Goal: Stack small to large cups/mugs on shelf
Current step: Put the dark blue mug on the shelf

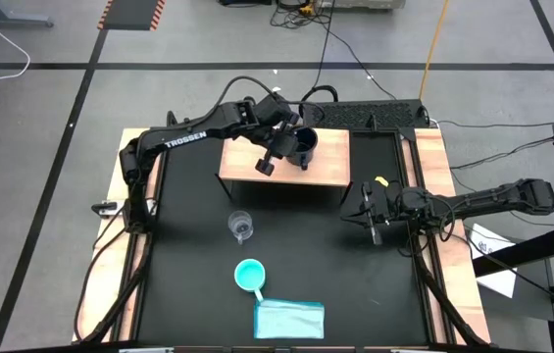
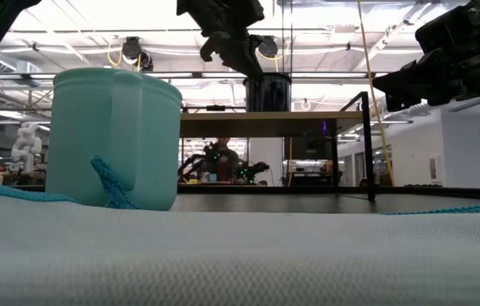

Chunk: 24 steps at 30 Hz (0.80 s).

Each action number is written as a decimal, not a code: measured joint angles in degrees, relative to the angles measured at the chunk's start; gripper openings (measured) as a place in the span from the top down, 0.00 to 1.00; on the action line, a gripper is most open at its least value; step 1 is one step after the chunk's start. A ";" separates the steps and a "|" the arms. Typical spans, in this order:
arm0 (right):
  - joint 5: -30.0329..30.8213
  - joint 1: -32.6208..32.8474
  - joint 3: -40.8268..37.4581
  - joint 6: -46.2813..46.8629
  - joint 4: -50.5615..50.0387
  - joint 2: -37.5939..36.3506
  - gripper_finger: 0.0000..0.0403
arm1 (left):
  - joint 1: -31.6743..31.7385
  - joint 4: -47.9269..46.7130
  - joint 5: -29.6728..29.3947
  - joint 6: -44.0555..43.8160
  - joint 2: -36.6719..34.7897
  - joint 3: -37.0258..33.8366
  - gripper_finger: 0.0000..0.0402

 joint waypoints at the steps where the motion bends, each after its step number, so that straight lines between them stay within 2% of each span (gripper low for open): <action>1: 0.00 0.00 0.01 0.00 0.00 0.00 1.00 | 0.00 -0.01 0.00 -0.06 0.00 0.03 0.96; 6: 0.00 0.00 0.00 0.02 0.00 -0.02 1.00 | -0.11 0.08 -2.17 -0.52 0.00 0.04 0.94; 10: 0.00 0.00 0.00 0.04 0.00 0.00 1.00 | -0.17 0.83 -4.63 -0.81 0.00 0.04 0.96; 24: 0.00 0.00 0.02 0.48 -0.22 -0.02 1.00 | -0.48 -0.70 -7.29 -1.02 -0.42 0.04 0.96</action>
